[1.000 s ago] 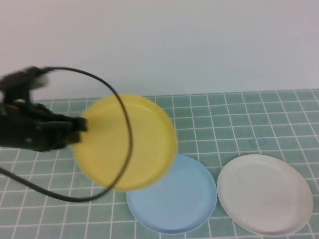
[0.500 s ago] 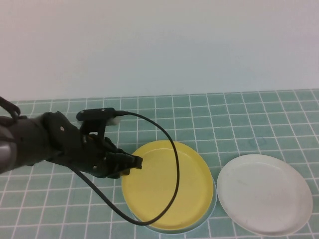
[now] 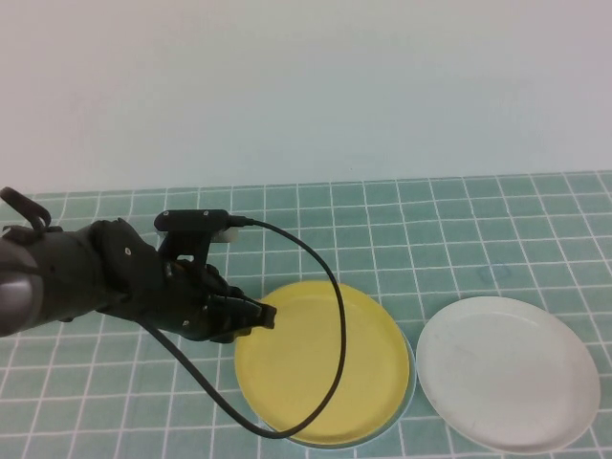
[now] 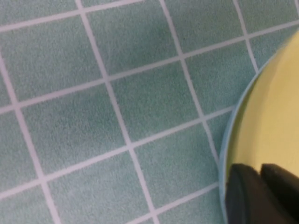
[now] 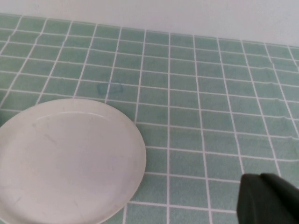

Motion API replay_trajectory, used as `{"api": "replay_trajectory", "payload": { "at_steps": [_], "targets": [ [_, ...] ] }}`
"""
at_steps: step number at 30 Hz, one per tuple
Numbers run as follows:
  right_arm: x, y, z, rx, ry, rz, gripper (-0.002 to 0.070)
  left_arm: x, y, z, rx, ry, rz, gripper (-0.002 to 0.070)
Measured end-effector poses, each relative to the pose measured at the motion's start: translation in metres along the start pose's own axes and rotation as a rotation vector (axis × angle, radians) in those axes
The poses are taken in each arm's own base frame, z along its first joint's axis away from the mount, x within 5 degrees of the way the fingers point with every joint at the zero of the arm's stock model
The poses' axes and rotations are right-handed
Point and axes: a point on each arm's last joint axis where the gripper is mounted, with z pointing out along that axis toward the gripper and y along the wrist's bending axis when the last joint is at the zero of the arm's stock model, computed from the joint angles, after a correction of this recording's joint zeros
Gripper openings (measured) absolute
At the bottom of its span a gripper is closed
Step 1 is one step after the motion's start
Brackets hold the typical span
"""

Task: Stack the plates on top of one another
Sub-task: Place the yellow plate on the blue plate, then pick up the white plate

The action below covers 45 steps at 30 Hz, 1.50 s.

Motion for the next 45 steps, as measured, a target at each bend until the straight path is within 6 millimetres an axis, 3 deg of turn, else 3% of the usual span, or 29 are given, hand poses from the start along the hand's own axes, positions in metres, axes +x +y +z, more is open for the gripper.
{"api": "replay_trajectory", "payload": {
  "at_steps": [7,11,14,19,25,28,31,35,40,45],
  "targets": [
    [0.0,0.0,0.0,0.0,0.0,0.0,-0.0002,0.002,-0.001,0.0,0.01,0.018,-0.004,0.0212],
    [0.001,0.0,0.0,-0.002,0.007,0.0,-0.0002,0.001,-0.002,-0.001,0.016,0.02,-0.007,0.0228],
    [0.004,0.002,0.0,-0.017,0.042,0.002,-0.0002,-0.004,-0.005,-0.011,0.028,-0.002,-0.017,0.0189],
    [0.005,0.004,0.004,-0.056,0.113,0.033,-0.0002,-0.019,-0.01,-0.051,0.003,-0.154,0.031,0.0036],
    [-0.005,0.006,0.025,-0.158,0.377,0.102,0.0015,-0.03,-0.02,-0.126,-0.013,-0.385,0.079,0.0003],
    [-0.014,0.006,0.042,-0.208,0.426,0.121,0.0072,-0.025,-0.026,-0.161,-0.029,-0.447,0.148,0.0001],
    [-0.021,0.004,0.064,-0.23,0.456,0.142,0.0176,-0.013,-0.031,-0.19,-0.043,-0.46,0.219,0.0],
    [-0.018,0.002,0.096,-0.252,0.563,0.172,0.0271,-0.002,-0.037,-0.227,-0.066,-0.547,0.266,0.0],
    [-0.011,0.002,0.131,-0.287,0.654,0.214,0.0293,0.007,-0.036,-0.248,-0.154,-0.587,0.348,0.0],
    [-0.007,0.005,0.157,-0.349,0.677,0.266,0.0295,0.009,-0.03,-0.251,-0.23,-0.58,0.349,0.0]
  ]
}}
